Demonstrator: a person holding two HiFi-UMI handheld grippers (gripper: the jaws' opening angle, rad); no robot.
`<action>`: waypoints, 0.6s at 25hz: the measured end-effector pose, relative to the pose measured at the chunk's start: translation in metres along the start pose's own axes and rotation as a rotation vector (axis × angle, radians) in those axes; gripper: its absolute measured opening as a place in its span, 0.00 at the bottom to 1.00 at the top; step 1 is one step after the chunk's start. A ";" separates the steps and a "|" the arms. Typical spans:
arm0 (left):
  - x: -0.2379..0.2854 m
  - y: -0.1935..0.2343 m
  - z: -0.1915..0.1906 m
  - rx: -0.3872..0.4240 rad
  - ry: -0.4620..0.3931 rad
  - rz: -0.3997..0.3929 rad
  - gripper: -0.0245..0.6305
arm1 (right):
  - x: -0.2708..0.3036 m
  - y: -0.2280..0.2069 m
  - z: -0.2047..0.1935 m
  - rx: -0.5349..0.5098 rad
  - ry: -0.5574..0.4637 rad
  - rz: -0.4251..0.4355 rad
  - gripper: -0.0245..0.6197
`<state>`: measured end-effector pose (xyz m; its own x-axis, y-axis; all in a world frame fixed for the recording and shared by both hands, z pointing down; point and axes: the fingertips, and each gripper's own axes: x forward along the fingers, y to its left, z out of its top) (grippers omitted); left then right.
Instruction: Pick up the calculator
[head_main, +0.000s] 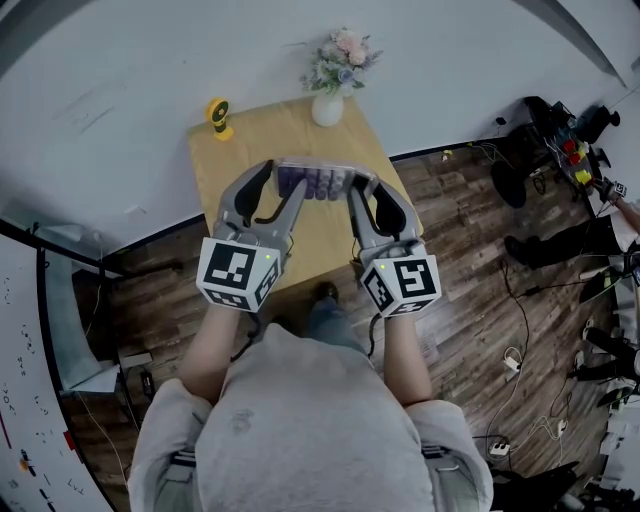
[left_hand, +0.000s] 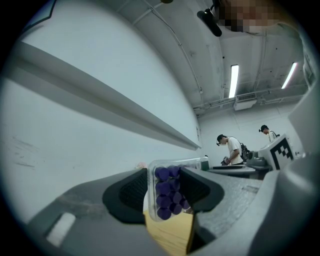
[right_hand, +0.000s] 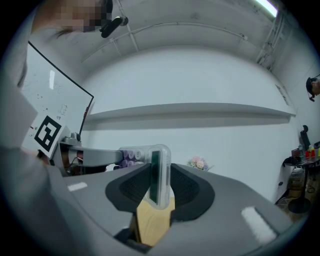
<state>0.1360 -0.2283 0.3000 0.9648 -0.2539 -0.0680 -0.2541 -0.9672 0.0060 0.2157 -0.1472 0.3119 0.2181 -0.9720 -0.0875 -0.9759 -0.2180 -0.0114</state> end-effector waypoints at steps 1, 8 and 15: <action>0.001 -0.001 0.001 0.000 -0.001 -0.003 0.35 | -0.001 -0.001 0.001 0.000 -0.002 -0.004 0.23; 0.006 -0.006 0.004 -0.001 -0.007 -0.021 0.35 | -0.004 -0.007 0.005 -0.013 -0.014 -0.022 0.22; 0.007 -0.008 0.005 0.000 -0.014 -0.028 0.35 | -0.007 -0.007 0.007 -0.020 -0.019 -0.032 0.22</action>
<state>0.1440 -0.2225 0.2946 0.9706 -0.2261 -0.0822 -0.2265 -0.9740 0.0042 0.2208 -0.1388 0.3053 0.2486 -0.9628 -0.1061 -0.9681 -0.2506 0.0057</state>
